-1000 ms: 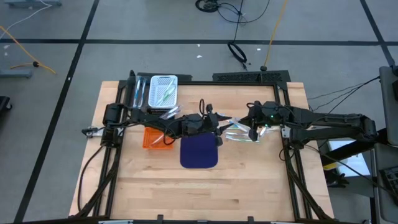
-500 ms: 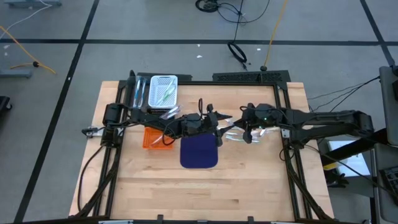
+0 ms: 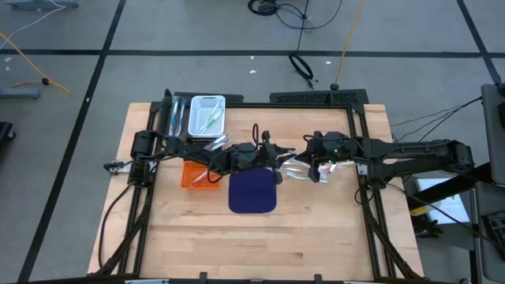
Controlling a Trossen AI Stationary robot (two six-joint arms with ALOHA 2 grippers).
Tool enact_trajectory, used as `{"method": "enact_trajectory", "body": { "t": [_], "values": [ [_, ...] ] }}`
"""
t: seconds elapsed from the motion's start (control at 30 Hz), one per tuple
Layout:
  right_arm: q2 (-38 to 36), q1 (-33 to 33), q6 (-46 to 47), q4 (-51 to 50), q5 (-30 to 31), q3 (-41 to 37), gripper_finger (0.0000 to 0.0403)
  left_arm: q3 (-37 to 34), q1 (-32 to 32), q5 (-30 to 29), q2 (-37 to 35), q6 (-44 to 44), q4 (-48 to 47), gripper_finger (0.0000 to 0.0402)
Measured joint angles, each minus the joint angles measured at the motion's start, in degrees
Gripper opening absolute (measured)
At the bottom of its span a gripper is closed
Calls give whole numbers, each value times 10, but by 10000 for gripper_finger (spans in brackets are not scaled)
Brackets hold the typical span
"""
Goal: Pick & Place Toothbrushes
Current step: Put the blue toothbrush into the gray bin
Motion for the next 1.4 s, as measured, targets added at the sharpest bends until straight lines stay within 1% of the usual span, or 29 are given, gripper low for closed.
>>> {"method": "enact_trajectory", "body": {
  "t": [0.1, 0.17, 0.27, 0.4, 0.5, 0.6, 0.67, 0.77, 0.93, 1.07, 1.27, 1.4],
  "values": [
    [0, 0, 4, -13, 0, 0, 5, 0, 0, 1, 0, -4, -1, 31],
    [0, 0, 3, -22, 0, 0, 18, 0, 0, 1, 0, 2, -1, 31],
    [0, 3, 0, -29, -1, 0, 52, 0, 1, 1, -7, 3, -8, 31],
    [0, 3, -5, -34, 1, 0, 109, 0, 4, -6, -28, 4, -26, 31],
    [0, 3, -6, -36, 1, 0, 143, 0, 5, -9, -49, 5, -57, 31],
    [0, 3, -5, -37, 1, 0, 166, 0, 5, -11, -72, 4, -107, 31],
    [0, 3, 0, -39, 1, 0, 176, 0, 5, -26, -93, -3, -161, 31],
    [0, 4, 9, -45, 1, 0, 182, 0, 5, -68, -132, -6, -253, 31],
    [0, 4, 9, -60, 1, 0, 178, 0, 6, -132, -217, -52, -447, 31],
    [0, 4, 9, -58, 1, 0, 173, 0, 5, -193, -291, -94, -571, 31],
    [0, 4, 9, -53, 1, 0, 172, 0, 17, -259, -391, -152, -703, 31],
    [0, 4, 9, -53, 1, 0, 172, 0, 44, -310, -442, -205, -786, 31]
  ]
}}
